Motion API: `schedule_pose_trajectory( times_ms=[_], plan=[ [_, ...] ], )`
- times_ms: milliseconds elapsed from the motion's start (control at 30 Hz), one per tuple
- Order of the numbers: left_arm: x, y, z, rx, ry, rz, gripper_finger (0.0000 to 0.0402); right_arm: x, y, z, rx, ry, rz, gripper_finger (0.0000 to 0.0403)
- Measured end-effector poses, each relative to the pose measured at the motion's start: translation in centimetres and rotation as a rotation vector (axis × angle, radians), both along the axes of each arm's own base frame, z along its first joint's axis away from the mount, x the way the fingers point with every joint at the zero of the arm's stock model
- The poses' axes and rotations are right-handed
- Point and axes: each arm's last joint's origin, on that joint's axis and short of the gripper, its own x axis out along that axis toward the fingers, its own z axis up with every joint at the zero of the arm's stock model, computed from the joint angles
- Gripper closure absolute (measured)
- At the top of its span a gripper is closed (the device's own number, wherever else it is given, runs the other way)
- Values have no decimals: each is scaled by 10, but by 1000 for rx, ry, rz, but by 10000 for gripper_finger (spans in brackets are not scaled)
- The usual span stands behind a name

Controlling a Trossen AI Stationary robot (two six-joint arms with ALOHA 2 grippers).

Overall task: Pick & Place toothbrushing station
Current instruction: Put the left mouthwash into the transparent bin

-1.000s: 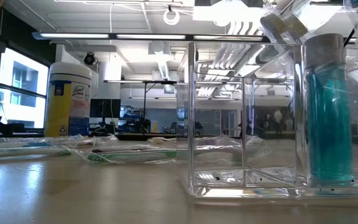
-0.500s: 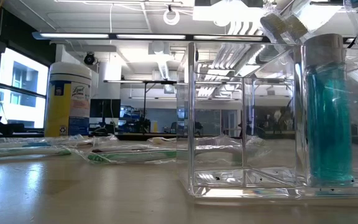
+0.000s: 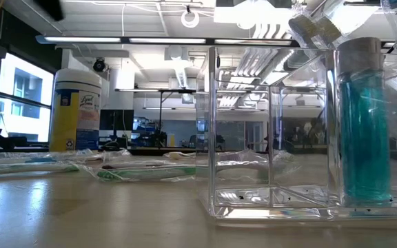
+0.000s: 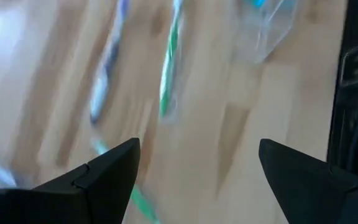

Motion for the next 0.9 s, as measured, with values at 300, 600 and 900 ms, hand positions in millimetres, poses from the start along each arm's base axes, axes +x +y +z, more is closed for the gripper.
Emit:
schedule_pose_trajectory(
  times_ms=[300,600,900],
  plan=[
    [-14,-5,-27,-35,300,149,75,8,-6,-28,-60,15,-64,245],
    [-36,7,-32,-13,612,463,75,8,-7,-32,-78,21,-65,245],
    [-46,12,-27,-57,732,676,75,9,-7,-32,-80,21,-64,245]
  ],
)
